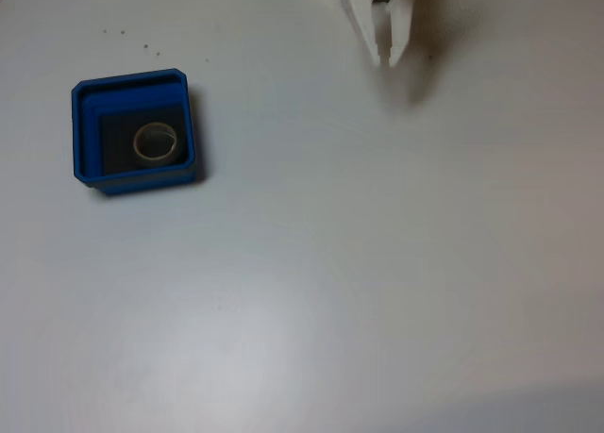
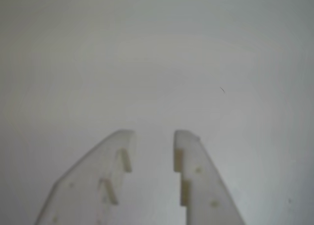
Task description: Pick the black tape roll and drop it in the blue box
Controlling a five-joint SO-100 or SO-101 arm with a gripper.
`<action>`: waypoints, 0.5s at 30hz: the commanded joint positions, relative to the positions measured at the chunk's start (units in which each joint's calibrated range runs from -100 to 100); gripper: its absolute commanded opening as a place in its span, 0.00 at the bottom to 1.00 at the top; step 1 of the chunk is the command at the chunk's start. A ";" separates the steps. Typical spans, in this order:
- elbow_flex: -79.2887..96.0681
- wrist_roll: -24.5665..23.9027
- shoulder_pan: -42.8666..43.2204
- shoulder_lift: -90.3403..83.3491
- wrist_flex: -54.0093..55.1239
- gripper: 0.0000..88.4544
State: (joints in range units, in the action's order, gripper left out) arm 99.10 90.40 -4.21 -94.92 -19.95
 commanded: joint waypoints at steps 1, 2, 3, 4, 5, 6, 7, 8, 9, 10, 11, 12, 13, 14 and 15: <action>0.90 0.23 -0.44 -4.16 4.60 0.02; 0.90 0.23 -0.44 -4.16 5.68 0.02; 0.90 0.31 -0.44 -4.16 6.42 0.02; 0.90 0.31 -0.44 -4.16 6.67 0.02; 0.90 0.31 -0.44 -4.16 6.75 0.02; 0.90 0.31 -0.44 -4.16 6.75 0.02; 0.90 0.31 -0.44 -4.16 6.75 0.02; 0.90 0.31 -0.44 -4.16 6.75 0.02; 0.90 0.31 -0.34 -4.16 6.67 0.02; 0.90 0.31 -0.34 -4.16 6.58 0.02; 0.90 0.31 -0.34 -4.16 6.58 0.02; 0.90 0.31 -0.34 -4.16 6.50 0.02; 0.90 0.31 -0.34 -4.16 6.42 0.02; 0.90 0.31 -0.34 -4.16 6.42 0.02; 0.90 0.31 -0.34 -4.08 6.34 0.02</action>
State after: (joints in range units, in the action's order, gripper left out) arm 99.10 90.40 -4.21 -94.92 -14.61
